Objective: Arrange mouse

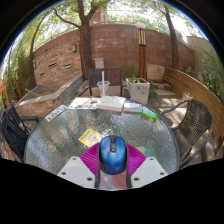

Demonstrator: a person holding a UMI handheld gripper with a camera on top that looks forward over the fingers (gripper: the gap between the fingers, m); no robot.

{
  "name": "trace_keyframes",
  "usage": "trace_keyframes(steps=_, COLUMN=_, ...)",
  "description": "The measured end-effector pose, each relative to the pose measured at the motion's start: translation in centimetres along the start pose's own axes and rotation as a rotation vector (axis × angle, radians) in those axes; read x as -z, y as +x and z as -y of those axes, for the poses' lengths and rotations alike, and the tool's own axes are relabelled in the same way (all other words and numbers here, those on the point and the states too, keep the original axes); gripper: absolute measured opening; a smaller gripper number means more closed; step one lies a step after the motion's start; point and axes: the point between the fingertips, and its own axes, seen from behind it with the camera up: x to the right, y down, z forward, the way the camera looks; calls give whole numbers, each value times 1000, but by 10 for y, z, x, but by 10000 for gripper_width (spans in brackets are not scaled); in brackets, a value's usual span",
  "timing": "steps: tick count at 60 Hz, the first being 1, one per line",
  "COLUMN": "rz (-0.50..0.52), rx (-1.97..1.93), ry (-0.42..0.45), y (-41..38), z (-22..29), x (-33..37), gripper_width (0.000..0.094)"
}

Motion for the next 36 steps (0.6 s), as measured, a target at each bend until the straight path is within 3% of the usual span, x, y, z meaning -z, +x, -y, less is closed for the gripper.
trace_keyframes(steps=7, rz=-35, rx=36, ry=-104, y=36, z=-70, x=-25, gripper_width=389)
trace_keyframes(steps=17, rz=-14, rx=3, ry=-173, y=44, z=-102, x=-37, gripper_width=535)
trace_keyframes(steps=19, rz=-18, rx=8, ry=-167, y=46, z=-105, x=-32, gripper_width=632)
trace_keyframes(steps=22, rz=-19, rx=21, ry=-150, y=45, z=-98, x=-23, gripper_width=862)
trace_keyframes(steps=25, rz=-23, rx=28, ry=-133, y=44, z=-87, x=-10, gripper_width=818)
trace_keyframes(steps=29, rz=-26, rx=35, ry=-107, y=39, z=-77, x=13, gripper_width=859)
trace_keyframes(steps=36, rz=-40, rx=57, ry=-78, y=30, z=-58, x=69, gripper_width=846)
